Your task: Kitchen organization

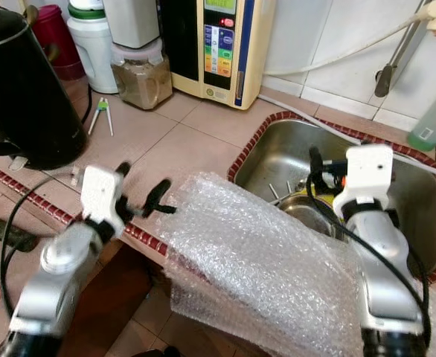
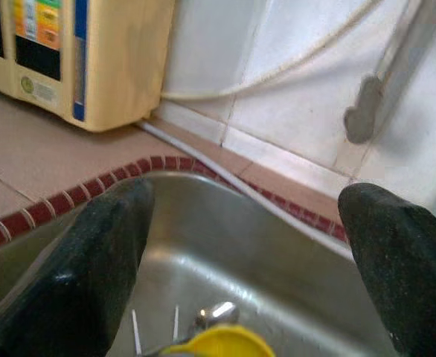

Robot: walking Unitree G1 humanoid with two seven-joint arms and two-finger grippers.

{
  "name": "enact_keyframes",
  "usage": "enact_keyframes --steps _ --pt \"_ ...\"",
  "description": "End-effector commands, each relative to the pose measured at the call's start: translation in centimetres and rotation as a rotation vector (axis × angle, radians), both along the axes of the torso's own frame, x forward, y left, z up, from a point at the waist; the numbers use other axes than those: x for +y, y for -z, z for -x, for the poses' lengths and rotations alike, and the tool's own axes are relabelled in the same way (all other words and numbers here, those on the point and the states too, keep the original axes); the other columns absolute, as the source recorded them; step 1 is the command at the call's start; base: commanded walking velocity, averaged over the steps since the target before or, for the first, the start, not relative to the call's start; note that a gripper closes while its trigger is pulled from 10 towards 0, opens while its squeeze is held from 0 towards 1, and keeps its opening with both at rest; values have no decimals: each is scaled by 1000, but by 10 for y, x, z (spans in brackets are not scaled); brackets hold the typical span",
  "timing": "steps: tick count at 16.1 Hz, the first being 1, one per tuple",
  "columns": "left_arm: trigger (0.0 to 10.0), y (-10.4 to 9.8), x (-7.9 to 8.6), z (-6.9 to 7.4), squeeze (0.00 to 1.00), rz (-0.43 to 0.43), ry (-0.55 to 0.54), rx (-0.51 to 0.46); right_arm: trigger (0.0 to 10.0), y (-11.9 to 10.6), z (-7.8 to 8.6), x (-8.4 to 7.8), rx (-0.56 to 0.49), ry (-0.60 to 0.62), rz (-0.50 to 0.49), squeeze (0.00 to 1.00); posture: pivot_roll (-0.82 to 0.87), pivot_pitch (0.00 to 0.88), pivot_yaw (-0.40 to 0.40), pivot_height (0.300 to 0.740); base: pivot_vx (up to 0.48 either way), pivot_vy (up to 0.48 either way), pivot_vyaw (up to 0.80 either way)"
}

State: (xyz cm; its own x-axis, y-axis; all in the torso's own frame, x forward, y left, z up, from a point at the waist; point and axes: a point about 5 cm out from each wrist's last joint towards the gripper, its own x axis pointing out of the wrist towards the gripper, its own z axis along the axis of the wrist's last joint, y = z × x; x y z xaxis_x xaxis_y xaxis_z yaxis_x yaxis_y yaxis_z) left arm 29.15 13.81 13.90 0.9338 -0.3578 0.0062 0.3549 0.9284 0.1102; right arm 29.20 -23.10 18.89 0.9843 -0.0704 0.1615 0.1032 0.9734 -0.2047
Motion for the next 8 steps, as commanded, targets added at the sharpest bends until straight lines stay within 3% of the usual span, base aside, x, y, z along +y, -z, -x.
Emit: enact_keyframes --steps 1,2,3,6,8 --pt "10000 -10 0 1 1000 3 -21 -52 10000 -4 6 -3 -21 40 -7 1000 -3 95 13 740 0 0 0" --pt "10000 -13 3 1 1000 8 -48 -56 10000 -2 10 -5 -22 69 -32 1000 5 95 7 740 0 0 0" --pt "10000 -19 5 -1 0 -18 -94 -92 10000 -3 14 -8 -51 106 -33 1000 10 97 3 740 0 0 0" --pt "10000 -29 6 1 0 2 -143 -153 10000 -9 20 -7 -86 127 -59 1000 2 103 1 740 0 0 0" --pt "10000 -21 11 13 0 3 -139 -147 10000 -10 26 -1 -93 109 -53 1000 -6 108 8 740 0 0 0"
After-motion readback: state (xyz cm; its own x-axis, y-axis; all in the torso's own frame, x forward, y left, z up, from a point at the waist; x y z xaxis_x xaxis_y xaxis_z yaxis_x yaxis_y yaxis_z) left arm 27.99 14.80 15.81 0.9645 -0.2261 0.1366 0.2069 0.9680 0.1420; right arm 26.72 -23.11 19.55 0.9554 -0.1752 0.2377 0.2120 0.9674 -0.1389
